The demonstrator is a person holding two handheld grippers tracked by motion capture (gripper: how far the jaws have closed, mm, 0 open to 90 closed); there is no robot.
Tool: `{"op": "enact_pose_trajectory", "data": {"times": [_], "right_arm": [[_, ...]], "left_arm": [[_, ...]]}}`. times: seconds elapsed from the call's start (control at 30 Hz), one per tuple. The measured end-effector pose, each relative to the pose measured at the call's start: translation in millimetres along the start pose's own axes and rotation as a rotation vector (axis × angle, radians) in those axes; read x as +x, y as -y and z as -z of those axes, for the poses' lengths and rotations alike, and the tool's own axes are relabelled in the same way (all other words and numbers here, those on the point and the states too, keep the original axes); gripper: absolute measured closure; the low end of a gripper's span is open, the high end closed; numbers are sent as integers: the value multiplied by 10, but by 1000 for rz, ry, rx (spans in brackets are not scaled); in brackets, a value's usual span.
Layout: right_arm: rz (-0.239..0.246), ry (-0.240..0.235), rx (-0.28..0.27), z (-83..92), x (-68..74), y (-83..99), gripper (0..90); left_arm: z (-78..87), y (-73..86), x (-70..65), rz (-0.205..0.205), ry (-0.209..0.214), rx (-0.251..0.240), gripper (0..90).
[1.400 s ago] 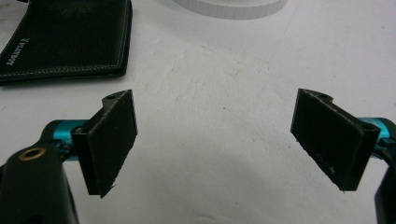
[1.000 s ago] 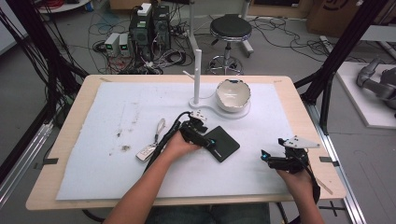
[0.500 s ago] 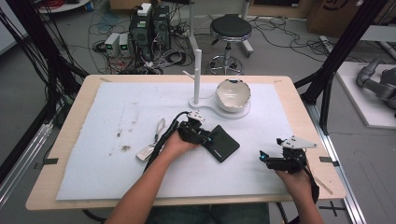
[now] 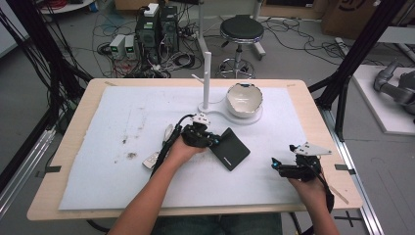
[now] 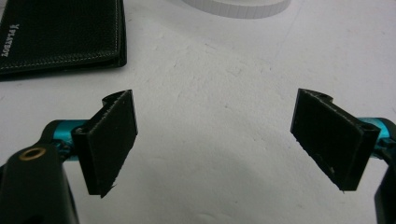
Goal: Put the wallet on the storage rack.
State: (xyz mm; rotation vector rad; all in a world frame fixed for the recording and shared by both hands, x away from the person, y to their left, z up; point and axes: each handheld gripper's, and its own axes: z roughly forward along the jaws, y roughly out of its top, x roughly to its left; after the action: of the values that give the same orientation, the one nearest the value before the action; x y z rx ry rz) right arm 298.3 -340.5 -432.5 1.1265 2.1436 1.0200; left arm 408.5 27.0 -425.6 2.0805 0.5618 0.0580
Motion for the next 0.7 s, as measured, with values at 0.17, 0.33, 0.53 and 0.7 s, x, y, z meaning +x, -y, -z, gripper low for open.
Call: {"op": "enact_pose_trajectory", "data": {"times": [0.17, 0.33, 0.53, 0.7], "right_arm": [[4, -4, 1, -9, 12, -11, 147], [5, -10, -1, -13, 24, -23, 147], [0, -10, -9, -7, 22, -35, 147], [3, -16, -13, -21, 25, -47, 147]], "left_arm": [[143, -52, -7, -12, -19, -44, 816], [234, -130, -56, -30, -25, -72, 820], [319, -310, -137, -80, -40, -91, 822], [349, -529, -179, -118, -59, -95, 823]]}}
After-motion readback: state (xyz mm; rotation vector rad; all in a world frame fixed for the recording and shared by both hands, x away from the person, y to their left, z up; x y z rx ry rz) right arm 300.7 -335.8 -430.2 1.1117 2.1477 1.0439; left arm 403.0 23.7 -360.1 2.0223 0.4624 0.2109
